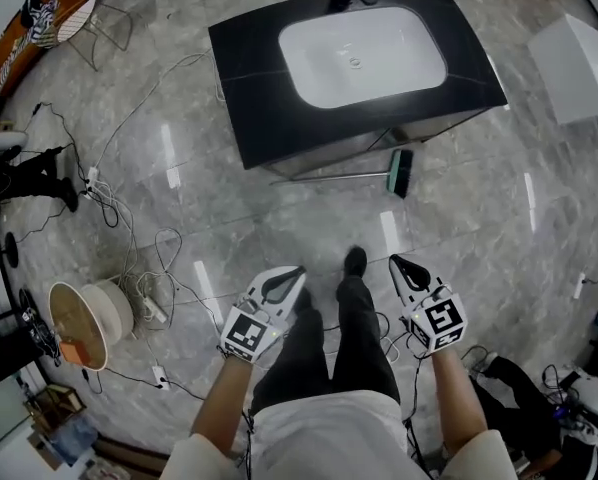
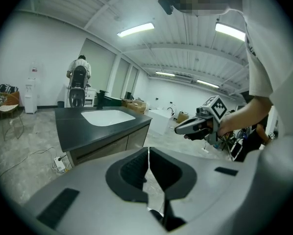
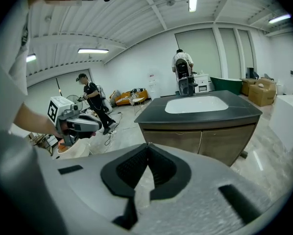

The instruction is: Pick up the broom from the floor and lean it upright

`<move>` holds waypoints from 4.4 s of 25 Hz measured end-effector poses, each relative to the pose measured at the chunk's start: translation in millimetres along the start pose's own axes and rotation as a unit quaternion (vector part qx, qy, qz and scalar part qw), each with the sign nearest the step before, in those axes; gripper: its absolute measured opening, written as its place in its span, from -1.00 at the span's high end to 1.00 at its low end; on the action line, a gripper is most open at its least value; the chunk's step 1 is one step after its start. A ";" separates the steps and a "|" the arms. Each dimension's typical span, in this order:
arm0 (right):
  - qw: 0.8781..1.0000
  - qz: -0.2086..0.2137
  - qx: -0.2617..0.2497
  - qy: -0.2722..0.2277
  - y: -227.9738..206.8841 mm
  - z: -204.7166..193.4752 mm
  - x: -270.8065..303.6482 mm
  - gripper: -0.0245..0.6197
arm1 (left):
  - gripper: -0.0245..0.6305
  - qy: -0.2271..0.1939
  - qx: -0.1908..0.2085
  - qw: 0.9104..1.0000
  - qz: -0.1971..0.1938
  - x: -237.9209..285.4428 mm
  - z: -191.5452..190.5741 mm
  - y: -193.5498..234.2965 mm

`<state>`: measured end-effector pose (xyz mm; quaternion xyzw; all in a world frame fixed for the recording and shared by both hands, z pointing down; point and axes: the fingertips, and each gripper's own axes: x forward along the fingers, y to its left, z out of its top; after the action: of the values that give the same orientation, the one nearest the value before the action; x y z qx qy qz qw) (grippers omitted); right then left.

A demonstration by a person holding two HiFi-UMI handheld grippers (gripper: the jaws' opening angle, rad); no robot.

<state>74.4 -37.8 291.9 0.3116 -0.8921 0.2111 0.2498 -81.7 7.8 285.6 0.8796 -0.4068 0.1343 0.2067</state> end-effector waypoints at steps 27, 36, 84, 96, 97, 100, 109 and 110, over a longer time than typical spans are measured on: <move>0.998 0.040 -0.021 -0.034 -128.1 -187.4 209.0 0.92 | 0.89 0.007 0.025 0.999 -0.042 215.4 -224.1 104.8; 0.996 0.051 -0.028 -0.061 -164.6 -248.0 269.6 0.92 | 0.89 0.001 0.084 0.993 -0.085 272.1 -299.1 139.8; 0.951 0.120 -0.262 0.115 -238.1 -533.6 610.6 0.48 | 0.88 0.049 0.062 0.988 -0.132 326.5 -530.5 233.7; 0.909 0.138 -0.342 0.192 -266.6 -582.6 660.4 0.45 | 0.88 0.070 0.067 0.989 -0.109 317.5 -540.7 250.1; 0.906 0.140 -0.348 0.195 -267.2 -584.8 662.7 0.45 | 0.88 0.072 0.069 0.989 -0.108 316.6 -542.3 250.9; 0.897 0.142 -0.367 0.203 -269.7 -589.8 669.5 0.46 | 0.88 0.078 0.065 0.990 -0.101 314.5 -547.2 253.5; 0.853 0.146 -0.444 0.231 -269.5 -597.8 672.7 0.65 | 0.88 0.071 0.076 0.990 -0.098 313.6 -543.2 251.4; 0.846 0.151 -0.452 0.238 -267.4 -599.3 670.1 0.66 | 0.88 0.070 0.076 0.990 -0.098 313.3 -542.1 250.8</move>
<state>-16.8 -212.3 1209.0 -0.0340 -0.8378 -0.1131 0.5331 -113.7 -89.1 952.3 0.9169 -0.2918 0.2046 0.1797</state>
